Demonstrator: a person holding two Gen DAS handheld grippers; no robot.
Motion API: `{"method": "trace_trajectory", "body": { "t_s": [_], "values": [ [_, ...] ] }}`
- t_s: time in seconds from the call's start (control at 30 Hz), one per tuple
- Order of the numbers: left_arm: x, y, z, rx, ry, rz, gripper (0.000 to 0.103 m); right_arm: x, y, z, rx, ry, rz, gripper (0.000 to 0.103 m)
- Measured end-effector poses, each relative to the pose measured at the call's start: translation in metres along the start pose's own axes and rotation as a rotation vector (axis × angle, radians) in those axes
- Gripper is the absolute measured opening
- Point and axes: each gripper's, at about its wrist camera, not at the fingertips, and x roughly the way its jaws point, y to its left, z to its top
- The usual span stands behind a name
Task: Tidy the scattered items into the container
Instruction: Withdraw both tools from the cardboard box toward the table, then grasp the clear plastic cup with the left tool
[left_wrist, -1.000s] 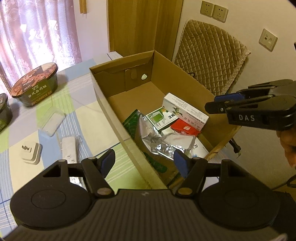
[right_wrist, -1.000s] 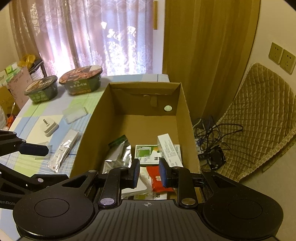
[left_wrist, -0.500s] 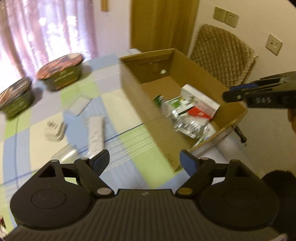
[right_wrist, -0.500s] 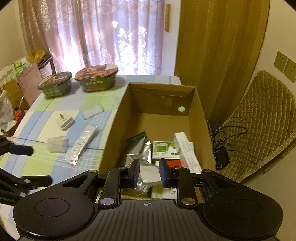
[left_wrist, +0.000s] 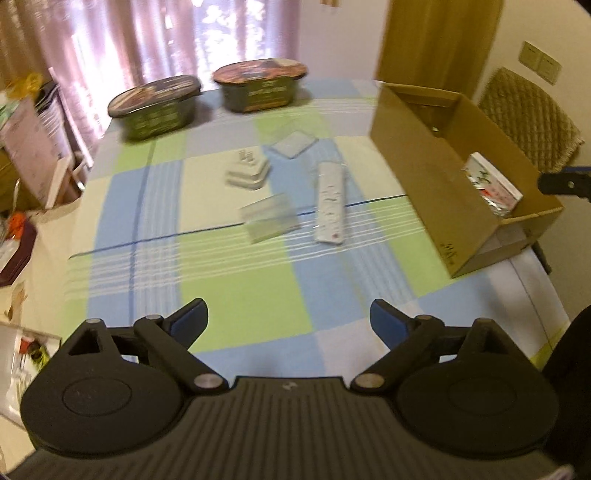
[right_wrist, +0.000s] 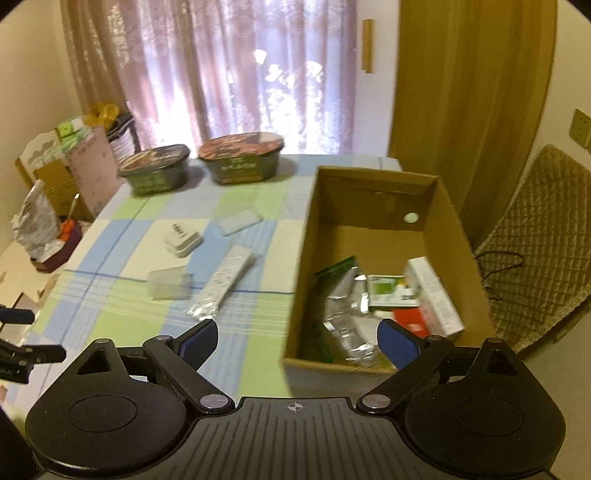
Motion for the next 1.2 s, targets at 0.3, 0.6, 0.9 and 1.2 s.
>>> {"method": "trace_trajectory", "body": {
  "t_s": [0.3, 0.6, 0.9, 1.2],
  "values": [
    [-0.011, 0.023, -0.012, -0.015, -0.016, 0.021, 0.096, -0.001, 0.053, -0.003, -0.050, 0.023, 0.065, 0.098],
    [0.000, 0.031, -0.011, 0.041, -0.022, -0.005, 0.096, 0.021, 0.087, 0.002, -0.090, 0.043, 0.113, 0.098],
    [0.055, 0.044, 0.009, 0.122, -0.022, -0.050, 0.096, 0.090, 0.106, 0.017, -0.120, 0.085, 0.119, 0.098],
    [0.136, 0.073, 0.041, -0.083, -0.017, -0.092, 0.096, 0.183, 0.105, 0.012, -0.172, 0.147, 0.073, 0.098]
  ]
}}
